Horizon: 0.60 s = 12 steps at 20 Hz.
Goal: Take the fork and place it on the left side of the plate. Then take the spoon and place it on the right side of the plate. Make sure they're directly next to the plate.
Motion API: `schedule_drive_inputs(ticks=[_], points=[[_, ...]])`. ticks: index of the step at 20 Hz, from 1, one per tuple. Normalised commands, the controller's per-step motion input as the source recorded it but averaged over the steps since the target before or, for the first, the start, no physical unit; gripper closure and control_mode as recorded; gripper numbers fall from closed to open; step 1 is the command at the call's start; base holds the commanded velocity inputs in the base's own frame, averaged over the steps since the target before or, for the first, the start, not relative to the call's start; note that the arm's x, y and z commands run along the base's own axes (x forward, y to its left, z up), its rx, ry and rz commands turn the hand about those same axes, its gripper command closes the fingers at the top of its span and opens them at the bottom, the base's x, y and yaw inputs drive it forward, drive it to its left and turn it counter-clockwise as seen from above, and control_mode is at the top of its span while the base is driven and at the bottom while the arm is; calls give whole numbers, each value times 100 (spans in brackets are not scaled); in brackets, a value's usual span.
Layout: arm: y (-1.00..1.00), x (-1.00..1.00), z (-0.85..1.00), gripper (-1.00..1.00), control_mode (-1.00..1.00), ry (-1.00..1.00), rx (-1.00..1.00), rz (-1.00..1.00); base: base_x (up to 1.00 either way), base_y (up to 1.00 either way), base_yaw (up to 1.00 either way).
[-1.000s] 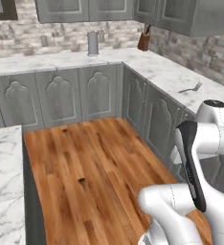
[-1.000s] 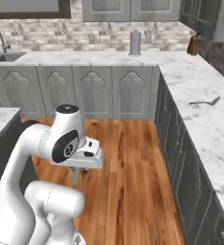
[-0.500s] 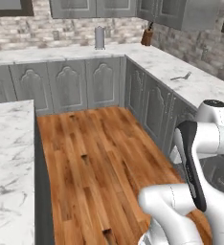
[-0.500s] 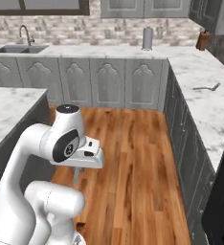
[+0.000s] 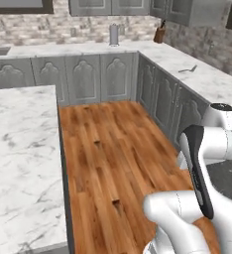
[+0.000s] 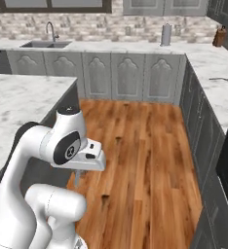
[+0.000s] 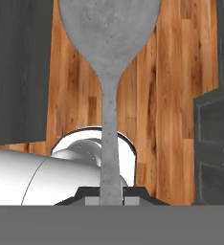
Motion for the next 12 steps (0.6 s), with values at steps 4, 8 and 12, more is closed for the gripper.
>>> schedule_drive_inputs(ticks=[4, 8, 12], points=[[0, 0, 0, 100, 100, 0, 0, 0, -100, 44, 11], [0, 0, 0, 100, 100, 0, 0, 0, -100, 59, 4], [0, 0, 0, 100, 100, 0, 0, 0, -58, 94, 0]])
